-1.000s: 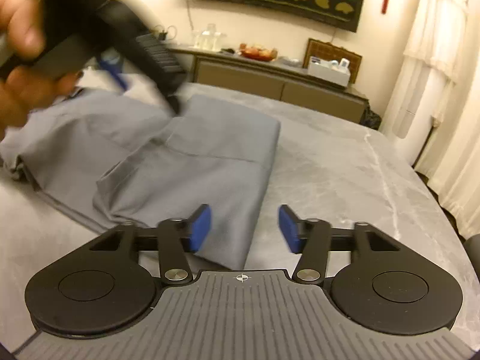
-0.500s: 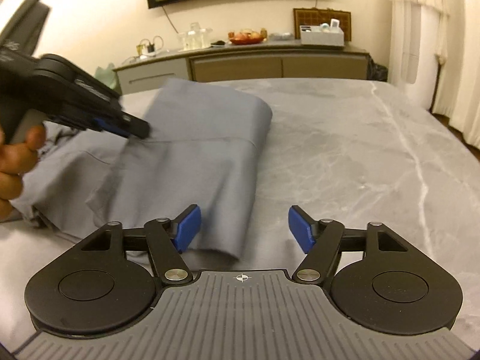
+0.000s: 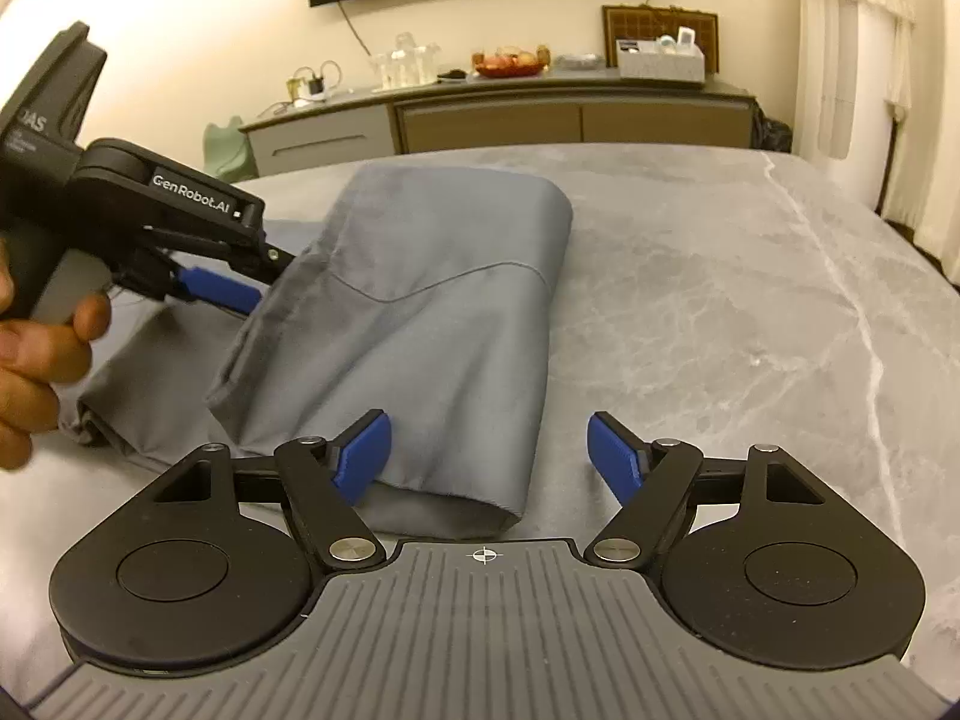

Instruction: Fold clothes

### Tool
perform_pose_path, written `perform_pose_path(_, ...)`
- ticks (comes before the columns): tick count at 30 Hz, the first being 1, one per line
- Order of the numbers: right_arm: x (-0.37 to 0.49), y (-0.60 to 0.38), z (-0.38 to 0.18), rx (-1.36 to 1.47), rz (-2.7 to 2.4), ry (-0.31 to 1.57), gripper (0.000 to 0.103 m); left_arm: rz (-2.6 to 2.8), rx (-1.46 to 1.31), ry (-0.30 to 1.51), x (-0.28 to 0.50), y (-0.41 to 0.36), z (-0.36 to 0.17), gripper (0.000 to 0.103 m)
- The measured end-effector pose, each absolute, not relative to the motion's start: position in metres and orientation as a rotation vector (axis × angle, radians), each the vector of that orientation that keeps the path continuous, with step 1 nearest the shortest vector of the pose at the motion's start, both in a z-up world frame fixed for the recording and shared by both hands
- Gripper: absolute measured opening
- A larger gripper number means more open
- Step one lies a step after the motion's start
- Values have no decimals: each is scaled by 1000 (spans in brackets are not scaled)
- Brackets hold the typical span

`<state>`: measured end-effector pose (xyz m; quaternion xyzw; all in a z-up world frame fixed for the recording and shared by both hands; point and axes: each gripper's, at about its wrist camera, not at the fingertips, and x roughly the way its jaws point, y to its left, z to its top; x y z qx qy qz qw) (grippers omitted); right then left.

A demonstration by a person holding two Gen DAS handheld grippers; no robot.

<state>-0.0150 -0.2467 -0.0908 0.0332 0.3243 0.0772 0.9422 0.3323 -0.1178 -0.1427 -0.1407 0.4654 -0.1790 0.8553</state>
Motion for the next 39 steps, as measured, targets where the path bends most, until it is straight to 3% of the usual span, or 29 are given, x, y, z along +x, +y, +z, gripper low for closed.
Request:
perform_pose_path(6, -15, -251, -91, 86, 160, 664, 76, -489, -603, 947, 332, -100, -156, 62)
perform_pose_path(8, -15, -254, -92, 102, 162, 668, 76, -531, -749, 906, 329, -87, -163, 68)
perform_pose_path(12, -12, -256, -93, 112, 170, 677, 76, -536, -776, 918, 329, -82, -174, 70)
perform_pose_path(19, -8, -256, -94, 98, 176, 677, 77, -443, -499, 928, 321, -103, -161, 71)
perform_pose_path(21, -6, -256, -94, 93, 177, 679, 77, -487, -454, 950, 321, -115, -161, 69)
perform_pose_path(22, -6, -255, -95, 89, 179, 679, 77, -511, -426, 952, 321, -123, -160, 63)
perform_pose_path(23, -5, -254, -95, 84, 180, 678, 77, -510, -397, 959, 320, -130, -160, 39)
perform_pose_path(25, -5, -254, -96, 75, 185, 676, 77, -504, -370, 980, 322, -139, -162, 14)
perform_pose_path(33, -3, -255, -96, 78, 212, 665, 78, -402, -261, 848, 291, -126, -114, 9)
perform_pose_path(37, -1, -248, -97, 62, 229, 668, 81, -293, -81, 986, 284, -135, -139, 16)
perform_pose_path(39, 0, -246, -96, 73, 237, 670, 81, -278, -48, 970, 279, -137, -143, 20)
